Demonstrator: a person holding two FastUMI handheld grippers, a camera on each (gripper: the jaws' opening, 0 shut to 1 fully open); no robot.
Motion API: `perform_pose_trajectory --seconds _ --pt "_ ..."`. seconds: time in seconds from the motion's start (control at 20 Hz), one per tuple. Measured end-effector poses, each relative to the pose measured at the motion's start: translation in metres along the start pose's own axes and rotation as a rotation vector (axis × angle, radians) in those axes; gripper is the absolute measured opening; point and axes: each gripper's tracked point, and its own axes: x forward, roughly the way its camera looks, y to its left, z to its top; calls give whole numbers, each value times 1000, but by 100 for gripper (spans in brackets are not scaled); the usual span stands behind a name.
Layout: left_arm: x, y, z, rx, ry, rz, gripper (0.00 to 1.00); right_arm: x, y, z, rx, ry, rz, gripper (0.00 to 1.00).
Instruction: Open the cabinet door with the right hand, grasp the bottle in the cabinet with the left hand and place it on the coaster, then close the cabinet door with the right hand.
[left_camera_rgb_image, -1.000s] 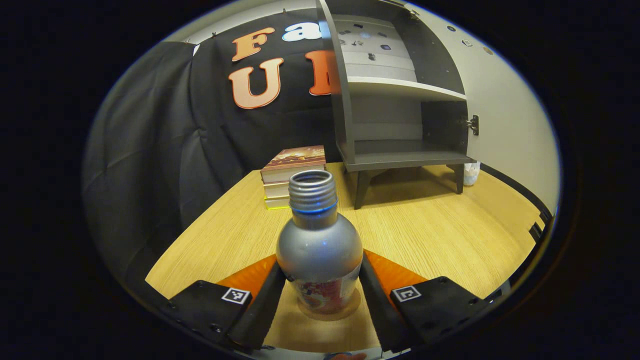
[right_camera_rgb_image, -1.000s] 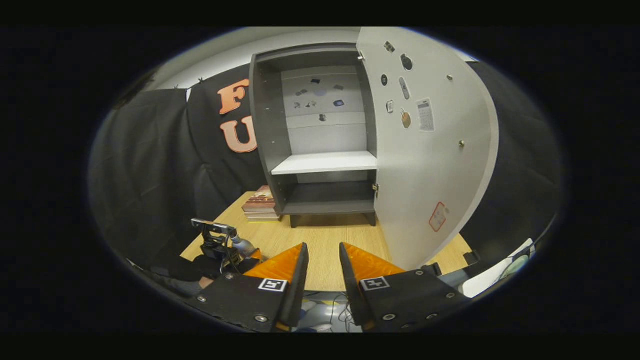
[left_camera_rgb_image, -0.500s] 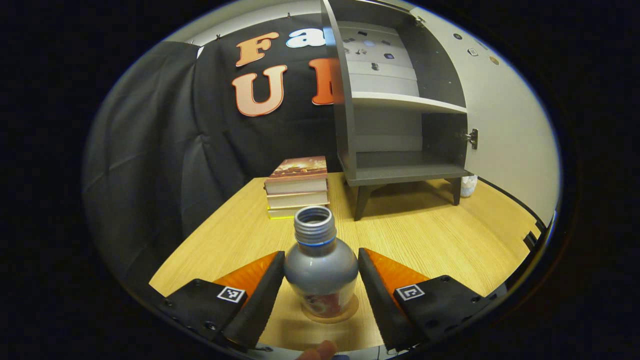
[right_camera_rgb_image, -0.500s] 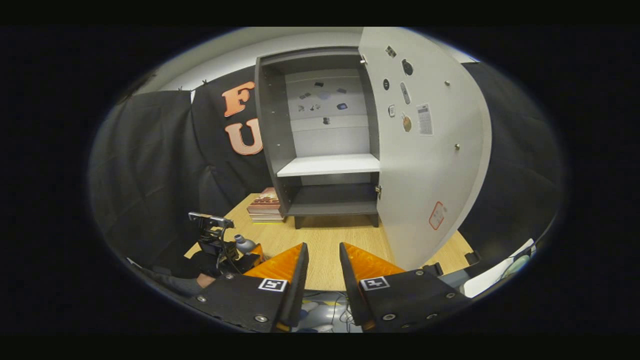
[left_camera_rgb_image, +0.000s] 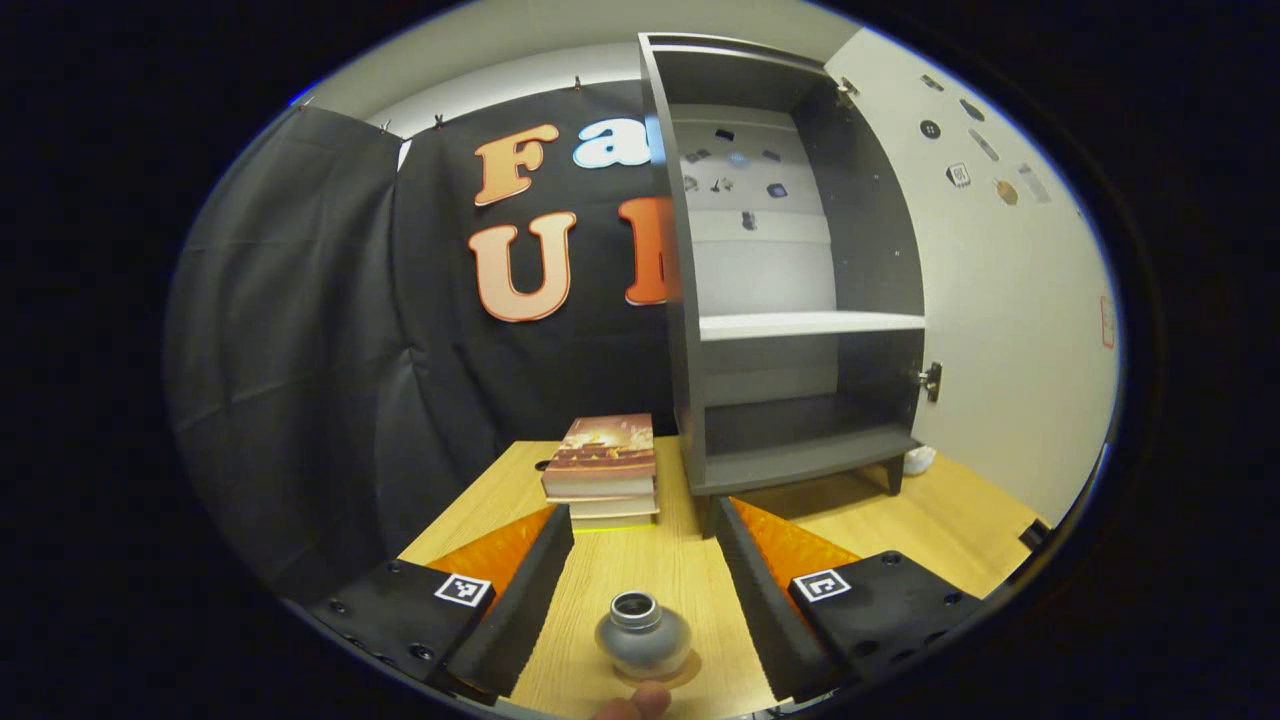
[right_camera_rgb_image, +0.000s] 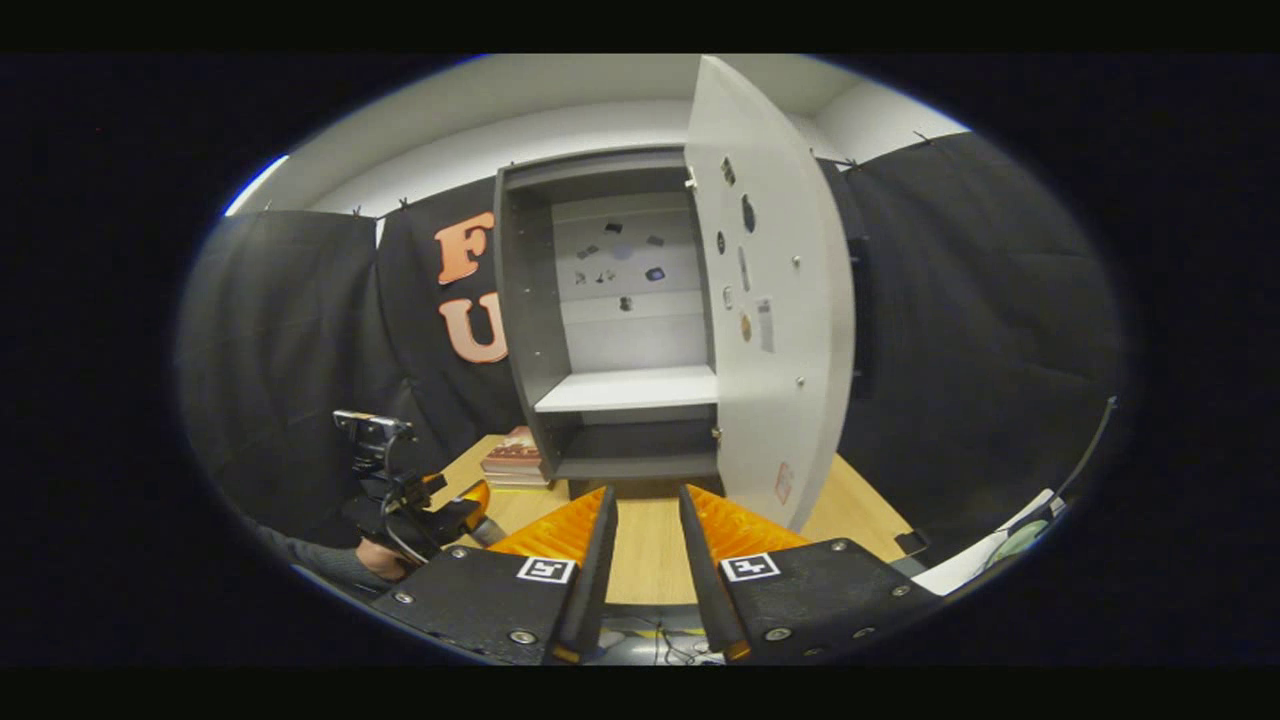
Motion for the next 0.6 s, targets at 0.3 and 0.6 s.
perform_pose_trajectory --seconds 0.3,0.6 --pt "-17 -19 55 -2 -49 -43 94 7 -34 26 -13 -113 -78 40" --pt "-36 -15 51 5 1 -27 94 12 -51 29 15 -135 -98 40"
